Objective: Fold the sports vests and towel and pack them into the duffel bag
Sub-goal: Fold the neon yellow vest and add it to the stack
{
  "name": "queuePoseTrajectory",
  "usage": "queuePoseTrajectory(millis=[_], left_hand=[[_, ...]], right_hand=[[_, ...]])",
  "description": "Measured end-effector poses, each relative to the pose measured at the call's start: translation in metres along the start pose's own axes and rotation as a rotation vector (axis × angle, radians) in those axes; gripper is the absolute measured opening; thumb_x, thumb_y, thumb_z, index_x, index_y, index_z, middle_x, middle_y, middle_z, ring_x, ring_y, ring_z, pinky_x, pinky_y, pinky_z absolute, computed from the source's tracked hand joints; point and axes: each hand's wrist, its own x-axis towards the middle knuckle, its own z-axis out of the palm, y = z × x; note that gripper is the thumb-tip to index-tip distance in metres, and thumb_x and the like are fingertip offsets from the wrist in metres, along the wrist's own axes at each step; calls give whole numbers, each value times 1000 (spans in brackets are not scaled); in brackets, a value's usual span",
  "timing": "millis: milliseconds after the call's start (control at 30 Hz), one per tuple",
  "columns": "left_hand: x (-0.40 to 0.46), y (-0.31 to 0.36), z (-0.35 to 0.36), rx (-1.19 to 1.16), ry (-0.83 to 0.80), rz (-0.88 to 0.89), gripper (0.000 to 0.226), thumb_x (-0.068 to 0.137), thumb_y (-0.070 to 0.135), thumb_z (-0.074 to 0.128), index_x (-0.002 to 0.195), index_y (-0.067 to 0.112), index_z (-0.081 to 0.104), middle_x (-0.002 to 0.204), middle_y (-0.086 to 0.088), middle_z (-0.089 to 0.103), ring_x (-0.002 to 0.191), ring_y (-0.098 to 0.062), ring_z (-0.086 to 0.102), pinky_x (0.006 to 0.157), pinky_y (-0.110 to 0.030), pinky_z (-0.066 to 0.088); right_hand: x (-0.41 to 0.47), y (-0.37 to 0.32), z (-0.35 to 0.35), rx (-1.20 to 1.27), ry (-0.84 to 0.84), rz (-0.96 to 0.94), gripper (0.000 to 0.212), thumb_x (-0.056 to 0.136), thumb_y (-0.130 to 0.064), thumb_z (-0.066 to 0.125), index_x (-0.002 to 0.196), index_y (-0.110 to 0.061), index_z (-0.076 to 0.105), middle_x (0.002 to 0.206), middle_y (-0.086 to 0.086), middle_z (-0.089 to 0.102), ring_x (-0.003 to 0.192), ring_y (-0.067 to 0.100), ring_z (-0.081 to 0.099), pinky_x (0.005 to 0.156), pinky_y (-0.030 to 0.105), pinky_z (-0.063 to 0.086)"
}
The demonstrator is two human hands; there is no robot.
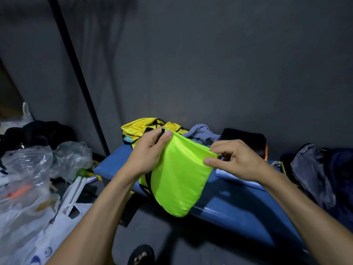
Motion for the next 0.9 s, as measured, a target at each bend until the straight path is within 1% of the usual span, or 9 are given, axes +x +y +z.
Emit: queuePoseTrajectory(millis=[133,267,333,400,533,633,700,800,900], left_hand=[[0,-9,-2,38,27,-22,43,102,43,49,71,16,37,63,16,33,60,-6,32,58,-35,28],[-4,-11,2,2,-11,-3,48,101,44,47,73,6,42,68,9,37,64,-10,36,61,-37,31],[-4,-15,1,-39,-67,7,52,101,46,49,80,-1,49,71,2,42,67,-13,40,62,-37,34],[-2,-22,1,-58,-124,3,47,101,47,50,82,4,56,74,2,47,70,-13,44,64,-36,36],[22,-51,15,-78,-125,-124,38,103,41,52,79,12,55,73,5,48,70,-12,44,66,-35,36],[47,-99,32,-129,-135,-341,60,92,59,55,86,0,53,76,-9,52,73,-19,47,71,-40,41],[55,-134,45,-157,-163,-499,59,94,54,58,95,-4,60,86,-18,66,80,-24,57,77,-47,50],[62,-162,58,-209,-97,-665,40,105,32,54,104,-6,67,101,-17,76,94,-36,71,88,-49,55],[76,-175,61,-293,-8,-750,36,106,29,52,106,-1,71,105,-20,76,102,-41,71,95,-57,55]], right_hand=[[-4,2,13,337,86,150,25,92,-29,74,77,-9,72,72,6,66,65,21,65,63,39,54],[-2,8,27,499,292,194,39,89,-35,74,75,0,66,68,24,56,66,20,51,58,43,42],[-3,12,33,612,402,243,30,86,-24,80,78,-2,62,65,21,53,64,19,49,56,34,43],[0,15,39,749,497,304,23,80,-13,78,84,-8,57,67,10,57,61,15,51,57,23,45],[22,33,57,879,670,494,22,89,-11,72,108,-11,62,80,3,72,66,11,62,62,23,51],[30,52,81,980,542,811,28,97,-20,68,124,-16,64,108,6,76,79,10,71,65,26,58],[26,71,98,915,414,945,45,94,-11,71,135,-17,56,109,11,76,79,18,74,65,32,60],[26,89,104,812,415,987,73,91,-1,72,152,-21,38,104,11,75,76,19,74,65,33,58],[30,95,102,821,367,988,82,92,-10,74,157,-28,28,104,8,77,79,14,75,63,33,59]])
